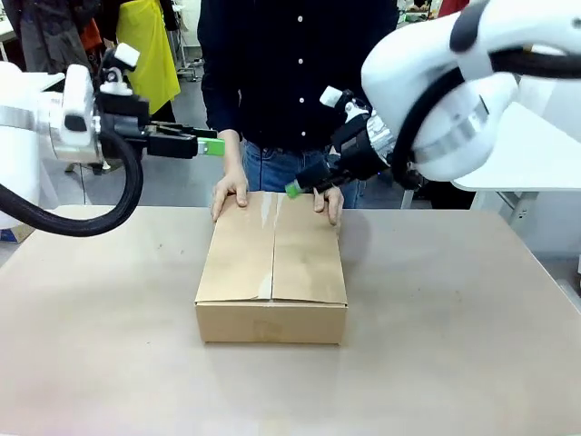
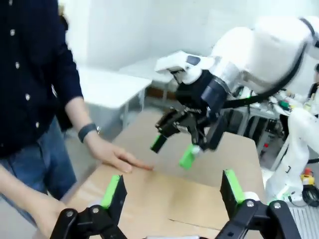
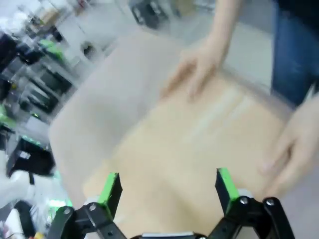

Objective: Pack the gift set into the box.
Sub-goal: Press and hold the closed box until the human finishes sealing it.

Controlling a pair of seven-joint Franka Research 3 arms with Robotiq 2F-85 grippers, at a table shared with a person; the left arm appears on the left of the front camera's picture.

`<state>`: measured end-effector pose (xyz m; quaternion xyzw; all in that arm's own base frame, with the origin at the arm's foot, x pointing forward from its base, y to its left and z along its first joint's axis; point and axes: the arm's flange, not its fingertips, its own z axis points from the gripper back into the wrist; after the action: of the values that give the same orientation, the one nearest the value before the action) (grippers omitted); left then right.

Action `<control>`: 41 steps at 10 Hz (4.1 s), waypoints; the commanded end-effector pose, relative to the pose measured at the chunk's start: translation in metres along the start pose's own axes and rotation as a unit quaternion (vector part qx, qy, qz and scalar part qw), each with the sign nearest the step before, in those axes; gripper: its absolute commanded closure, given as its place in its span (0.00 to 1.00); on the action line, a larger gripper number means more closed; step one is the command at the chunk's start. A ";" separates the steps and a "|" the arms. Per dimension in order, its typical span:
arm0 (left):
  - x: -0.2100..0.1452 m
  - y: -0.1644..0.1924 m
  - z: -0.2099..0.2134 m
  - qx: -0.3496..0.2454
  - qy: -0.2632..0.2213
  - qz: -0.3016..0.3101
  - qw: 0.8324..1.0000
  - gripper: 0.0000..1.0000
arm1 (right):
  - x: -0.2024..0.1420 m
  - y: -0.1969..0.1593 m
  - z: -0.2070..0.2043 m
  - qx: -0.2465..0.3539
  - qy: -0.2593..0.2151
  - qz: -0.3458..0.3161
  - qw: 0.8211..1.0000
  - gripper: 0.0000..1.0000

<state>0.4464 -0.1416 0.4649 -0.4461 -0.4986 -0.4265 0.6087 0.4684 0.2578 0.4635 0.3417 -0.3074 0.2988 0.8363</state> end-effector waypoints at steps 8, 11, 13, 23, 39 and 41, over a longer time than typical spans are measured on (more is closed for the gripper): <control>-0.061 0.035 0.006 -0.024 0.112 -0.032 0.993 0.00 | -0.077 -0.019 0.042 0.275 -0.099 0.269 0.918 0.00; -0.065 0.037 0.002 -0.032 0.085 -0.025 0.996 0.00 | -0.111 -0.020 0.012 0.188 -0.139 0.257 0.938 0.00; -0.090 0.035 -0.011 -0.052 0.092 -0.055 0.993 0.00 | -0.107 -0.025 -0.019 0.095 -0.158 0.228 0.956 0.00; -0.144 0.023 -0.054 -0.098 0.148 -0.088 0.980 0.00 | -0.112 -0.060 -0.079 0.106 -0.061 0.267 0.956 0.00; -0.142 0.021 -0.056 -0.098 0.152 -0.080 0.980 0.00 | -0.114 -0.054 -0.078 0.120 -0.020 0.289 0.950 0.00; -0.142 0.021 -0.056 -0.098 0.152 -0.080 0.980 0.00 | -0.114 -0.054 -0.078 0.120 -0.020 0.289 0.950 0.00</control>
<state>0.4623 -0.1800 0.3180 -0.3884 -0.3915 -0.5830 0.5966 0.4593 0.2529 0.3210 0.3404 -0.3676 0.5627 0.6575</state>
